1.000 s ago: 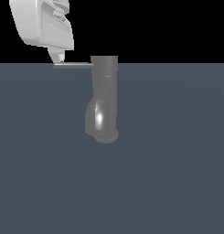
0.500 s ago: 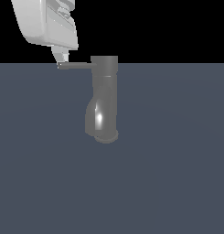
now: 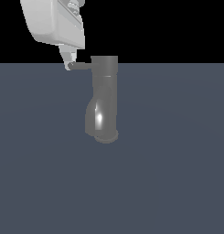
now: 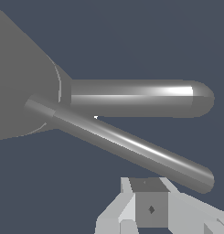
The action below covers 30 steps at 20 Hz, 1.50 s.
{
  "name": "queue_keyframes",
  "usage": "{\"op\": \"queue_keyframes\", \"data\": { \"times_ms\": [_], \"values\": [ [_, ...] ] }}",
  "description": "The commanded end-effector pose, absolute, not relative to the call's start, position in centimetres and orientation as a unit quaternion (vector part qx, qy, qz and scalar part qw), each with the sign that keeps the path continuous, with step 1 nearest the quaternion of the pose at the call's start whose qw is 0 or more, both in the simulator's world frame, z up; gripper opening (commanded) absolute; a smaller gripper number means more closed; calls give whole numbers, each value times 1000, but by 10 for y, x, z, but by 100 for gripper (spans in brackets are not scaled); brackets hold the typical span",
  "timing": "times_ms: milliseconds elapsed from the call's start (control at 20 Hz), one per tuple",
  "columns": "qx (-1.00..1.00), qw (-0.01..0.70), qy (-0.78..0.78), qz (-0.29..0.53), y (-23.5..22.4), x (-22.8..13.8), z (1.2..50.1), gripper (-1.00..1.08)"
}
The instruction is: Turn on the faucet by rotating a designated handle.
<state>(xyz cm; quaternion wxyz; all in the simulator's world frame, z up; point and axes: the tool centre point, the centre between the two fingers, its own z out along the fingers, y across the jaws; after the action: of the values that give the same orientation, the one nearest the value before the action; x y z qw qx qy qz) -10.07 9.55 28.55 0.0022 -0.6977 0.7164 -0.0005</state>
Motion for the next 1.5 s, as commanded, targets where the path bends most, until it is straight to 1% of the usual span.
{"op": "queue_keyframes", "data": {
  "times_ms": [0,350,450,1400,1450],
  "values": [
    [-695,1,719,0,86,-107,286,-100],
    [-696,0,719,0,69,-124,286,-100],
    [-698,1,716,0,75,-121,285,-100],
    [-696,0,718,0,-38,-120,286,-100],
    [-696,0,718,0,-38,-119,286,-100]
  ]
}}
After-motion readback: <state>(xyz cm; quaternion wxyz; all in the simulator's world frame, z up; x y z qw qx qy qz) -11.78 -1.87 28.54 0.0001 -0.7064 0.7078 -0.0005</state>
